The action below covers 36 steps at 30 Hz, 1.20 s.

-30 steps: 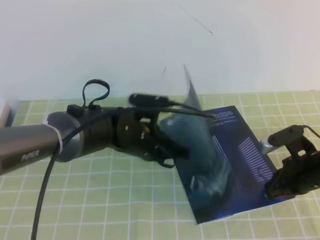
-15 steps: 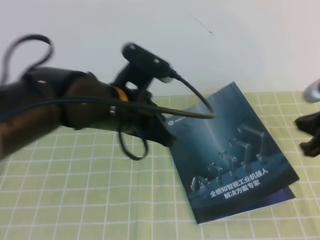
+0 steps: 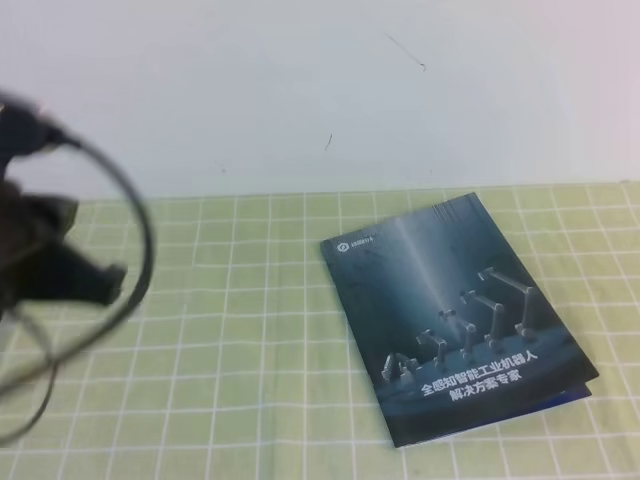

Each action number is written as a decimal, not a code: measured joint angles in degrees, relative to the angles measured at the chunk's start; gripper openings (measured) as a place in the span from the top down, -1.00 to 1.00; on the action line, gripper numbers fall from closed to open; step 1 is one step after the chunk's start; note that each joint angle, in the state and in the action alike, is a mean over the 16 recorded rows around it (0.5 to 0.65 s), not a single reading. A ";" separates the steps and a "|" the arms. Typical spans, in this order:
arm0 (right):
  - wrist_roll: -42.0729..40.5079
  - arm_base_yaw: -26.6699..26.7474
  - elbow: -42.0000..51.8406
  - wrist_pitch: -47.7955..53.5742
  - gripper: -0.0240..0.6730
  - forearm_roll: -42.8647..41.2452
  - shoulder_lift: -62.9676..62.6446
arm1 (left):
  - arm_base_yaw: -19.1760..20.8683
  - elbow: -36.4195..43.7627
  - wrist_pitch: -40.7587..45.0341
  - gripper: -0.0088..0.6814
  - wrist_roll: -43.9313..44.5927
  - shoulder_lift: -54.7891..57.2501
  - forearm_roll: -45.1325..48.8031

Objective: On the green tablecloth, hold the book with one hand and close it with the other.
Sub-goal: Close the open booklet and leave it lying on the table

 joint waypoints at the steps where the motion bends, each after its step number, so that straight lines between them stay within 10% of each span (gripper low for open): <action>1: 1.37 0.00 1.08 0.71 0.94 -1.53 -2.10 | 0.02 2.08 -0.23 0.98 -1.76 -2.39 1.86; 17: 14.62 0.00 15.58 7.67 0.94 -10.85 -30.26 | 0.06 32.03 -7.53 0.98 -13.40 -34.15 14.50; 36: 15.67 -0.10 18.20 8.61 0.94 -11.33 -34.51 | 0.06 42.61 -8.63 0.98 -13.92 -38.97 15.28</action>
